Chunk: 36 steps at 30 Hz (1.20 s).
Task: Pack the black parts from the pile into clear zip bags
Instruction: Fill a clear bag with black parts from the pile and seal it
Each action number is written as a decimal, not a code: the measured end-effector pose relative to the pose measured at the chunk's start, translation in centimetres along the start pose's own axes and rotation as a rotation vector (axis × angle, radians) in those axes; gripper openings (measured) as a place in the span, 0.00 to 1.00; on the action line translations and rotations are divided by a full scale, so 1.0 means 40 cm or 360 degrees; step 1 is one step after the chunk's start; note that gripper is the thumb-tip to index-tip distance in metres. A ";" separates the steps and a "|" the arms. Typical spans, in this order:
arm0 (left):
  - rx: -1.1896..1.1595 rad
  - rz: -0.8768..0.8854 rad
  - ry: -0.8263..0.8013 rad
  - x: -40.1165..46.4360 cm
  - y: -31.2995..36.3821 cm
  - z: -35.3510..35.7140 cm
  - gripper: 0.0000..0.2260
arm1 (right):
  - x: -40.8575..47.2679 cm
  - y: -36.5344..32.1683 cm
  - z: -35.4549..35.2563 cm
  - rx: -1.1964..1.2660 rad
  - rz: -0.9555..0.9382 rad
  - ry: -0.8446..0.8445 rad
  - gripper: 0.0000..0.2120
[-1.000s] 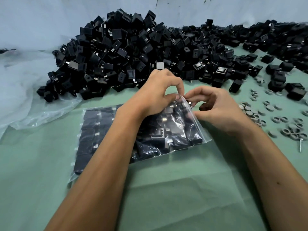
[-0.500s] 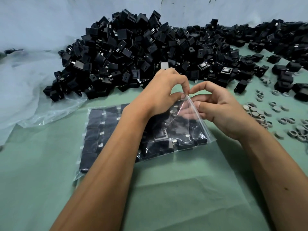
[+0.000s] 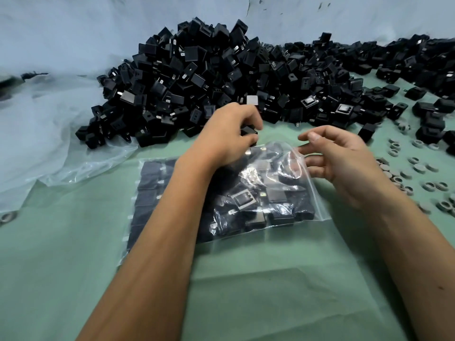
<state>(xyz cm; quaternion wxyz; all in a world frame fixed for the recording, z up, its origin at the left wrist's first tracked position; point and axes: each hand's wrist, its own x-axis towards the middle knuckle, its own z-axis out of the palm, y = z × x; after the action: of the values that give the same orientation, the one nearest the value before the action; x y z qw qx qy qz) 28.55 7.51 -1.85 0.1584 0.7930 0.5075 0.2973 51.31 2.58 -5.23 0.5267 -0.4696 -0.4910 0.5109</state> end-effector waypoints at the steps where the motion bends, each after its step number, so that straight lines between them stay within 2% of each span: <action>1: 0.0042 -0.0096 0.0055 -0.002 -0.017 -0.011 0.06 | 0.004 0.003 -0.002 -0.0102 -0.0059 0.0122 0.07; 4: 0.0152 -0.0386 0.0141 -0.015 -0.075 -0.046 0.06 | 0.011 -0.005 -0.001 -0.0415 -0.0301 0.0392 0.07; 7: 0.0153 -0.0661 0.0195 -0.026 -0.120 -0.075 0.11 | 0.042 -0.056 0.042 -0.0701 -0.0559 0.0445 0.07; 9: 0.0130 -0.0776 0.0210 -0.027 -0.134 -0.084 0.13 | 0.086 -0.096 0.097 -0.1038 -0.0616 0.0333 0.05; 12: 0.0092 -0.0822 0.0233 -0.027 -0.138 -0.086 0.14 | 0.160 -0.126 0.192 -0.1644 -0.0466 -0.0004 0.03; 15: 0.0060 -0.0810 0.0260 -0.028 -0.135 -0.084 0.14 | 0.220 -0.110 0.261 -0.2161 -0.0302 -0.0228 0.07; 19: 0.0039 -0.0773 0.0275 -0.028 -0.124 -0.078 0.12 | 0.251 -0.071 0.315 -0.2462 -0.0220 -0.0336 0.09; 24: 0.0010 -0.0743 0.0272 -0.027 -0.112 -0.072 0.12 | 0.249 -0.068 0.313 -0.2268 -0.0340 -0.0403 0.07; 27: -0.0084 -0.0611 0.0228 -0.022 -0.085 -0.065 0.09 | 0.229 -0.080 0.243 -0.1808 -0.0408 -0.0121 0.08; 31: -0.0237 -0.0216 -0.0087 -0.012 -0.010 -0.028 0.10 | 0.146 -0.059 0.110 -0.0892 -0.0303 0.0401 0.12; 33: -0.0249 -0.0088 -0.0257 -0.010 0.033 0.002 0.13 | 0.096 -0.028 0.053 -0.0728 -0.0172 0.0531 0.11; 36: -0.0183 0.0075 -0.0467 -0.010 0.086 0.049 0.17 | 0.038 0.019 0.003 -0.0744 -0.0048 0.0457 0.09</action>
<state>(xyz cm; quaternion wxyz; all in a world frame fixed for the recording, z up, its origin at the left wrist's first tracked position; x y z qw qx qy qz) 32.10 5.75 -1.61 0.2690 0.8292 0.4424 0.2106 51.12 4.15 -5.94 0.4756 -0.6388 -0.5228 0.3041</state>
